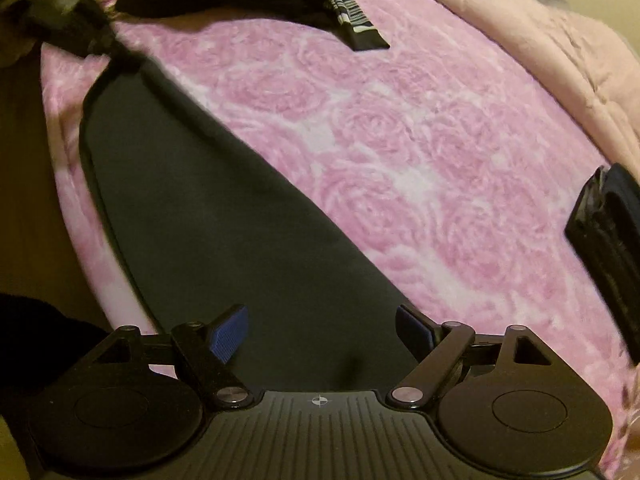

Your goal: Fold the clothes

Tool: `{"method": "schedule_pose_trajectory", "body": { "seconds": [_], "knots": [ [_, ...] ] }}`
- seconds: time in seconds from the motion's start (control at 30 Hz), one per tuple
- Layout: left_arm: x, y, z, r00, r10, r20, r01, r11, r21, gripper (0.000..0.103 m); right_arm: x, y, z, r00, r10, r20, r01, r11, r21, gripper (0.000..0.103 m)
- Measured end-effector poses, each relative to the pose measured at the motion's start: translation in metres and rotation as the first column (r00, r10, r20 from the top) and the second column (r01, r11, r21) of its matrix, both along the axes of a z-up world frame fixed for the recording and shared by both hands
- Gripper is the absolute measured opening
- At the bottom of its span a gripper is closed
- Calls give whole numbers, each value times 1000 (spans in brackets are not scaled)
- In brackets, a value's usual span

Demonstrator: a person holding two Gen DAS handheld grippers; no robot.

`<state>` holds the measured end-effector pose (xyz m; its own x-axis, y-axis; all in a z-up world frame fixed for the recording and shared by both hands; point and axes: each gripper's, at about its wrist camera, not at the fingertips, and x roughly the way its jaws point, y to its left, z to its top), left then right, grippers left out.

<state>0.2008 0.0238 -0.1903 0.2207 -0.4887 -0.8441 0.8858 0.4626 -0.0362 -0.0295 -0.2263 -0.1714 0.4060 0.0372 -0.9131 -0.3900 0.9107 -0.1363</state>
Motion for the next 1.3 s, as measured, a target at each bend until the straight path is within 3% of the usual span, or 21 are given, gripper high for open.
{"method": "schedule_pose_trajectory", "body": {
  "seconds": [0.1, 0.13, 0.2, 0.27, 0.3, 0.37, 0.43, 0.6, 0.7, 0.77, 0.97, 1.1, 1.2, 1.3],
  "knots": [
    [0, 0, -34, 994, 40, -106, -28, 993, 117, 14, 3, 2, -7, 999, -27, -24, 28, 999, 20, 83],
    [-1, 2, -38, 994, 48, -98, -35, 992, 125, 17, -1, 1, -9, 998, -45, -32, 46, 998, 30, 83],
    [-3, 6, -40, 996, 61, -66, -52, 989, 138, 37, -8, -3, -12, 996, -79, -50, 82, 995, 50, 83],
    [-6, 10, -32, 998, 64, -4, -63, 987, 145, 39, -15, -7, -14, 991, -113, -67, 118, 991, 68, 83],
    [-12, 11, -25, 999, 27, 35, -32, 989, 144, 32, -19, -9, -16, 989, -130, -77, 136, 988, 77, 83],
    [-25, 12, -12, 993, -48, 110, 32, 989, 147, 32, -30, -16, -17, 977, -189, -97, 199, 974, 109, 83],
    [-40, 10, -5, 976, -183, 122, 163, 974, 154, 32, -40, -23, -19, 963, -245, -112, 259, 956, 135, 83],
    [-58, -7, -30, 940, -339, 29, 327, 923, 206, 33, -56, -46, -24, 922, -364, -133, 385, 900, 203, 83],
    [-60, -7, -41, 940, -340, 18, 327, 918, 225, 33, -66, -74, -29, 856, -485, -176, 514, 833, 203, 83],
    [-59, -8, -36, 944, -329, -2, 318, 913, 255, 33, -76, -94, -31, 796, -571, -203, 603, 780, 169, 83],
    [-59, -15, 7, 929, -369, 42, 348, 905, 246, 32, -103, -135, -5, 659, -734, -162, 751, 650, 113, 83],
    [-59, -55, 22, 897, -441, 36, 428, 885, 182, 32, -121, -153, 24, 593, -802, -76, 804, 583, 120, 83],
    [-69, -103, 25, 849, -527, 30, 519, 844, 139, 32, -137, -176, 43, 547, -837, -1, 832, 543, 118, 83],
    [-86, -148, 31, 799, -599, 46, 593, 799, 102, 33, -154, -215, 52, 476, -879, 31, 870, 476, 128, 83]
  ]
}}
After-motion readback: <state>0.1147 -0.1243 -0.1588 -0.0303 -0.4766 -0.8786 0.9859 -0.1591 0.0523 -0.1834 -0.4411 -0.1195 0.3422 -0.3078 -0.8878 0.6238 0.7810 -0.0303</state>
